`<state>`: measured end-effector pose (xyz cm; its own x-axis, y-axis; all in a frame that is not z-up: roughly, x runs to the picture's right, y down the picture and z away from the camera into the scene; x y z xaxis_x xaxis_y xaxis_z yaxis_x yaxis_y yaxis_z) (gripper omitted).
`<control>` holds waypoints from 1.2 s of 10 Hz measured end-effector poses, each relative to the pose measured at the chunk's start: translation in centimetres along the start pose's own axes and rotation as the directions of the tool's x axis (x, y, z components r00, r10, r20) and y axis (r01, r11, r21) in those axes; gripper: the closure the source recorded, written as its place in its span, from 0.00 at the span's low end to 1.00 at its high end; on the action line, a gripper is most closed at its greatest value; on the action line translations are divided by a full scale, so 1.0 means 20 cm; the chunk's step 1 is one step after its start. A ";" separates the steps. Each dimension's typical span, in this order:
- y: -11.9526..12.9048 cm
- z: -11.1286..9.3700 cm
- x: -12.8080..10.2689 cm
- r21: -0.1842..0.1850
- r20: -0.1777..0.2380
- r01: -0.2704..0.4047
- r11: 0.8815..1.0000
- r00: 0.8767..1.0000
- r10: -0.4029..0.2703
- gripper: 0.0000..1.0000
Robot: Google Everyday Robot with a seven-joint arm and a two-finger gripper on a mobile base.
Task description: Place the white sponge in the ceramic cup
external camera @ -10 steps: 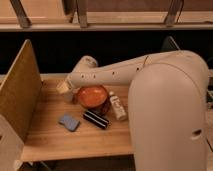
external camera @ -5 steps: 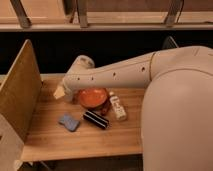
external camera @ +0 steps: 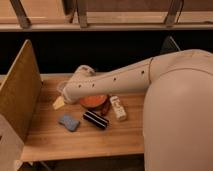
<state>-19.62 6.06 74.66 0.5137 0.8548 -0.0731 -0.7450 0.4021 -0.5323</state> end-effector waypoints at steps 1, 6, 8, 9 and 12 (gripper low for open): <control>0.00 0.00 0.00 0.000 -0.001 0.003 1.000 1.000 -0.003 0.20; 0.12 0.22 0.25 -0.010 -0.222 0.029 1.000 0.975 -0.030 0.20; 0.22 0.34 0.43 -0.046 -0.341 0.018 0.999 0.939 -0.032 0.20; 0.26 0.40 0.49 -0.067 -0.385 0.007 0.998 0.922 -0.032 0.20; 0.23 0.52 0.59 -0.053 -0.469 -0.028 0.998 0.883 -0.001 0.20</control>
<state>-21.45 21.41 80.03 0.6538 0.6009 -0.4598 -0.7351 0.3604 -0.5743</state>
